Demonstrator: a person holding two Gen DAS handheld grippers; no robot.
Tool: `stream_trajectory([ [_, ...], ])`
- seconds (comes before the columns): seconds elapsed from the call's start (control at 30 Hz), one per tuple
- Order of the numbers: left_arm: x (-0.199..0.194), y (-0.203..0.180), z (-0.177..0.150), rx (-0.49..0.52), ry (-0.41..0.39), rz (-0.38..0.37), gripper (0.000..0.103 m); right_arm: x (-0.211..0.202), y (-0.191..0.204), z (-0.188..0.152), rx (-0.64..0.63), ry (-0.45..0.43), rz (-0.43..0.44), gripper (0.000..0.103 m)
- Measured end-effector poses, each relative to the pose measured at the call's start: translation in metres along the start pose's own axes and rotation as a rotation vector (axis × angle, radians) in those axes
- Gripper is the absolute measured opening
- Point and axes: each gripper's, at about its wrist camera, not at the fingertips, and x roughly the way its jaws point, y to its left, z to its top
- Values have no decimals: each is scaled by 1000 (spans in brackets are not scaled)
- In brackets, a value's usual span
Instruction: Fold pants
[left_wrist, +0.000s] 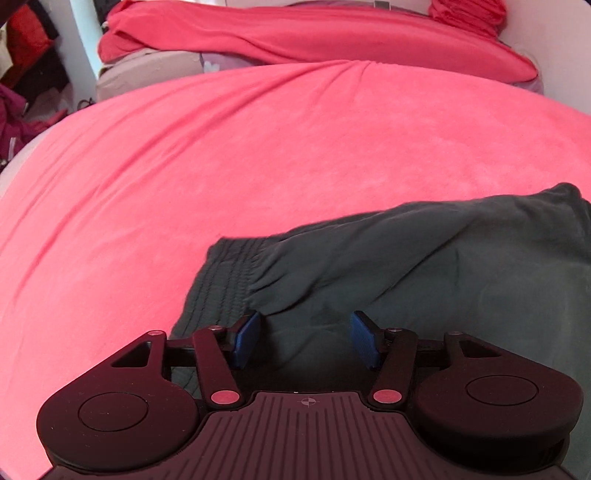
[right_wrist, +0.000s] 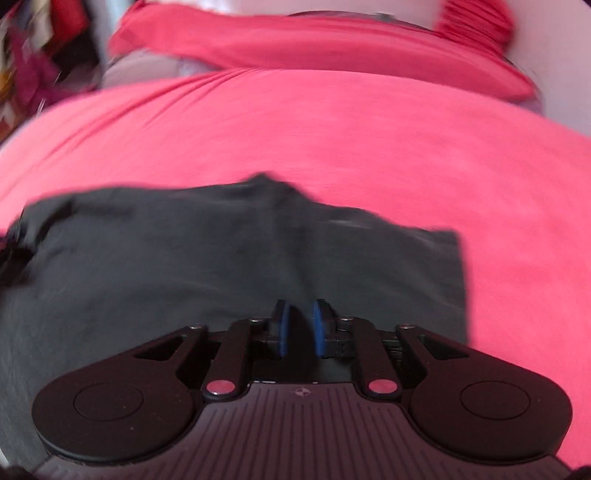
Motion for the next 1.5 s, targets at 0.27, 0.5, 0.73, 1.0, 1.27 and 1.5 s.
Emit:
stream_trajectory([
  [0.27, -40, -1, 6, -26, -68, -15, 103, -22, -1, 5, 72, -51, -134, 40],
  [0.5, -35, -28, 41, 55, -96, 22, 103, -28, 67, 18, -19, -130, -82, 69],
  [0.73, -5, -27, 58, 69, -52, -42, 103, -14, 92, 27, 11, -92, -87, 75],
  [1.0, 12, -22, 63, 85, -10, -62, 103, 1, 109, 31, 19, -65, -121, 83],
  [1.27, 33, -13, 63, 93, 22, -65, 103, 24, 93, 31, 5, -3, -226, 83],
  [1.5, 47, -1, 66, 95, 33, -46, 103, 27, 46, 25, 105, 15, -339, 89],
])
